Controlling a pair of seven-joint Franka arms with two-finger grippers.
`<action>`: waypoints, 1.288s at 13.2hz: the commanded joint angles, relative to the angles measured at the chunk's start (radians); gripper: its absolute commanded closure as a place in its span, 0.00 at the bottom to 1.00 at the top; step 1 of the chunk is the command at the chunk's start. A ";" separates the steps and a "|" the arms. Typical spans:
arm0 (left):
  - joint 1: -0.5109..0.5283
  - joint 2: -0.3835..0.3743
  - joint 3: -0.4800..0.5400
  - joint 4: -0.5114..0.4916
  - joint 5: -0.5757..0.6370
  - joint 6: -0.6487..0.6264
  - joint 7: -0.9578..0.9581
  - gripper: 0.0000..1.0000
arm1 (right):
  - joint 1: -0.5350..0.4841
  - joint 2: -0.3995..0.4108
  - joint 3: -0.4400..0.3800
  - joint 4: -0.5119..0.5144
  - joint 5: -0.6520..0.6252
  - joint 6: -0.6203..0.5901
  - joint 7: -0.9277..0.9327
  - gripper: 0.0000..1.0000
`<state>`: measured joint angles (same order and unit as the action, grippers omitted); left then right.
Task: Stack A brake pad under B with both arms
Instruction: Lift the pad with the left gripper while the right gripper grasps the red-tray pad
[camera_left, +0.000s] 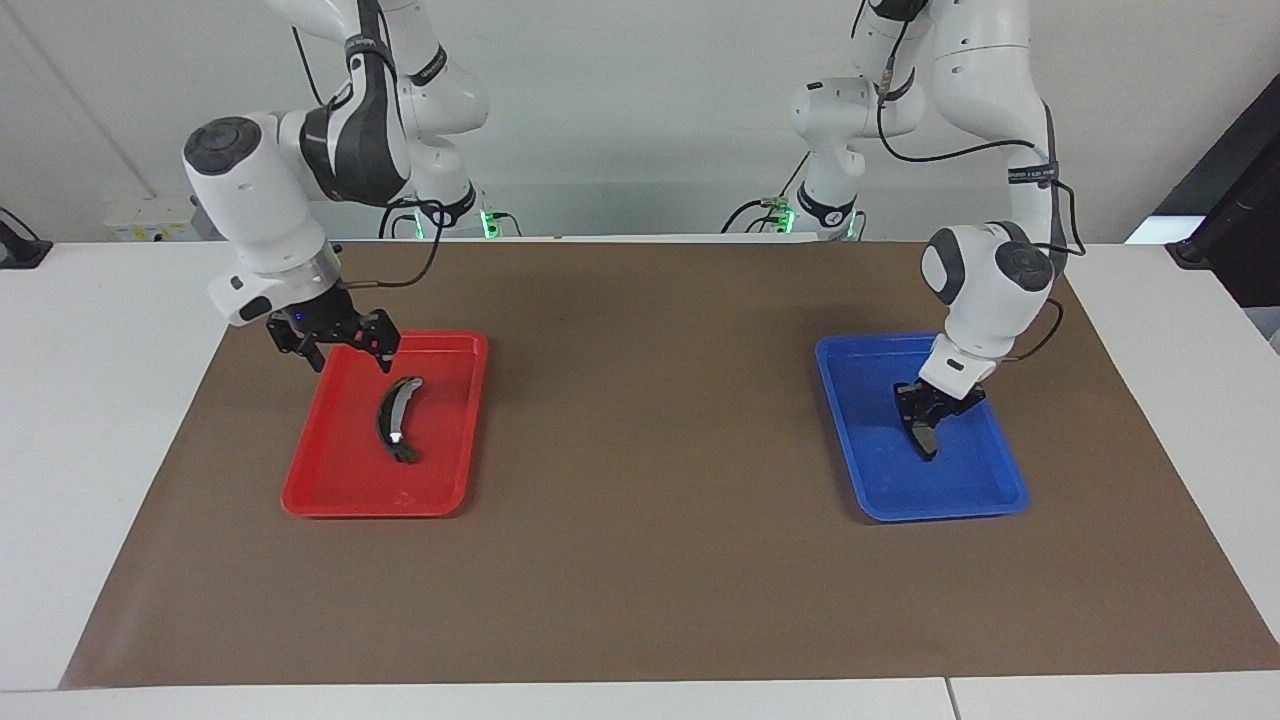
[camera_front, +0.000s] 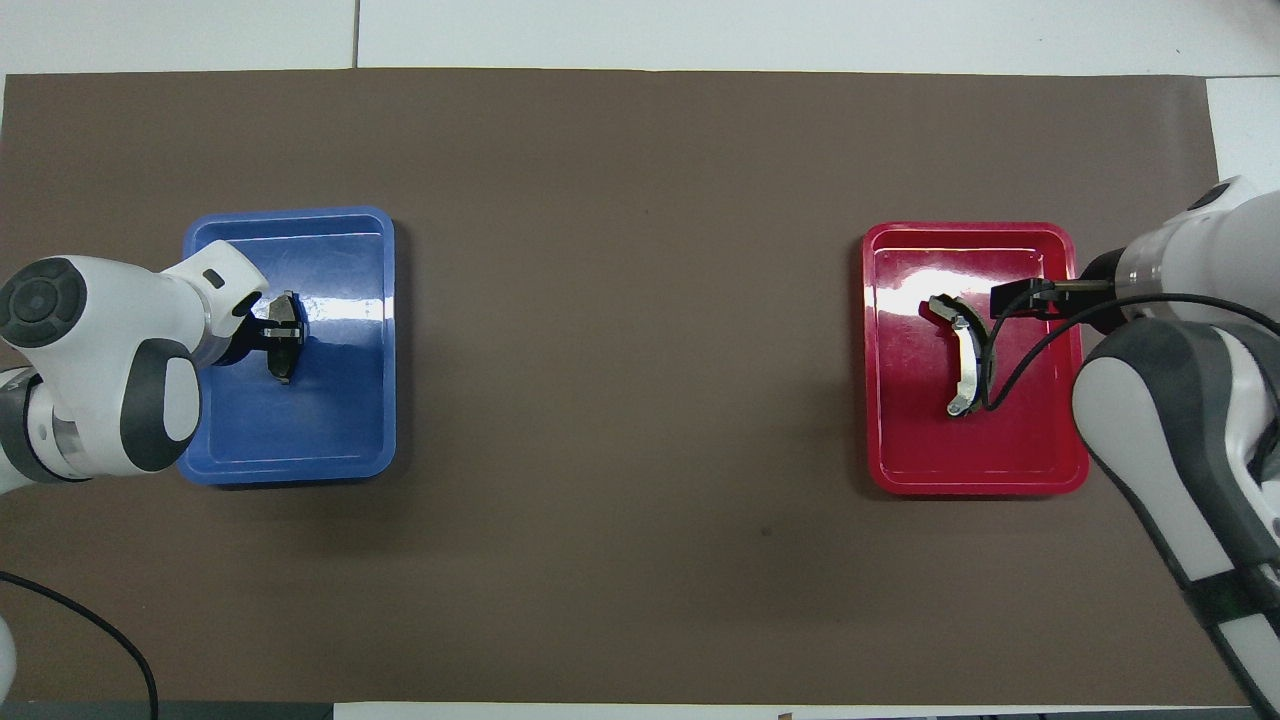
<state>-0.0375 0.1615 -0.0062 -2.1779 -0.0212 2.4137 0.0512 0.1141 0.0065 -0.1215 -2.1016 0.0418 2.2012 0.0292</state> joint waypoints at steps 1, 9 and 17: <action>-0.057 -0.083 0.005 0.080 0.009 -0.181 -0.072 0.94 | -0.004 0.021 0.003 -0.127 0.030 0.182 -0.093 0.01; -0.426 0.035 -0.001 0.249 0.010 -0.128 -0.531 0.97 | -0.027 0.138 0.003 -0.164 0.030 0.273 -0.181 0.01; -0.645 0.275 0.003 0.406 0.012 -0.058 -0.642 0.96 | -0.022 0.152 0.003 -0.166 0.030 0.275 -0.209 0.36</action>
<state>-0.6579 0.3930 -0.0212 -1.8066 -0.0213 2.3249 -0.5736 0.0989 0.1571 -0.1234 -2.2593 0.0563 2.4582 -0.1496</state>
